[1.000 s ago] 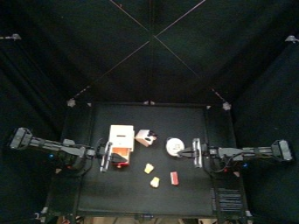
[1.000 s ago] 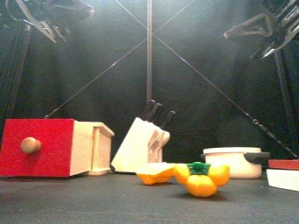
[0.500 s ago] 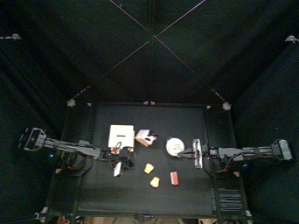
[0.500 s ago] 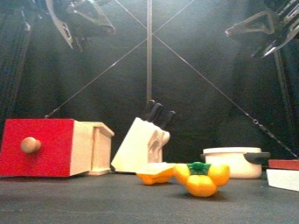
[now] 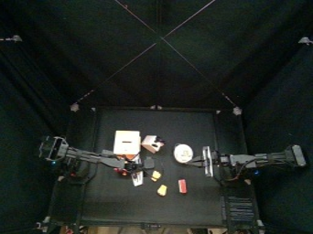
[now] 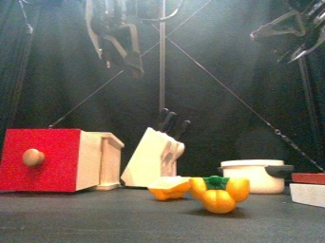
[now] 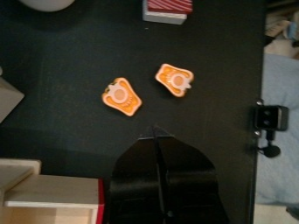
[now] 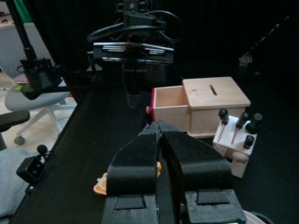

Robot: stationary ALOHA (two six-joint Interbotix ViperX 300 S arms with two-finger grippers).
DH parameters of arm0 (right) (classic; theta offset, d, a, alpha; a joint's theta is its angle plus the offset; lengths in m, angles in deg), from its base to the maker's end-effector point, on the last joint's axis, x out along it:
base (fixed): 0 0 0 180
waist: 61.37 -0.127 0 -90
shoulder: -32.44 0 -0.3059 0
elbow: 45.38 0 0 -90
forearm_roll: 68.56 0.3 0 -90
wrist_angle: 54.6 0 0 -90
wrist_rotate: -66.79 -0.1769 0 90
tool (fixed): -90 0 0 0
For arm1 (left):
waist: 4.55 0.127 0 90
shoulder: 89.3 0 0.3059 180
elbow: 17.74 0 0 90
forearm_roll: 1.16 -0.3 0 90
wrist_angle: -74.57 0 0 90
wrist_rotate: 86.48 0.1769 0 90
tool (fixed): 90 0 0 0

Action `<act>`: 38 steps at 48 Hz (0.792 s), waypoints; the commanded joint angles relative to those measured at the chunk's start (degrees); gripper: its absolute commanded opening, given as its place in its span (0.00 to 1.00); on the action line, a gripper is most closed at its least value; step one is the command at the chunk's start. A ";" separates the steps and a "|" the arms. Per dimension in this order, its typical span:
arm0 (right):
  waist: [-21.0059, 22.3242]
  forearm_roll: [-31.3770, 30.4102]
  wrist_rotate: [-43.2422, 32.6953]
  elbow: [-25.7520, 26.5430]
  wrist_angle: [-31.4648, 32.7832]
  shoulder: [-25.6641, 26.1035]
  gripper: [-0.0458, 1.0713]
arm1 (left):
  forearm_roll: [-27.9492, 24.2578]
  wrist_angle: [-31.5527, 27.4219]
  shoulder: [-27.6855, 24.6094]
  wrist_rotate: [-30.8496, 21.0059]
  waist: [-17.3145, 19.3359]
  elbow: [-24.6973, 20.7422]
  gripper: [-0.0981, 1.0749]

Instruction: Grab squash half

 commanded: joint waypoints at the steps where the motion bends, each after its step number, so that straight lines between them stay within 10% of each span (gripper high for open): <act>1: -0.18 0.79 -0.09 0.62 0.70 0.00 0.06 | -6.94 -0.79 -2.55 -9.23 -1.23 -2.81 0.09; 16: -0.18 1.93 -0.09 0.62 3.25 0.18 0.06 | -21.01 -2.46 -8.35 -32.78 -3.87 -4.39 0.15; 38: -0.18 2.99 0.09 0.70 10.55 0.62 0.06 | -18.72 -2.20 -15.64 -39.37 -3.69 -7.82 0.89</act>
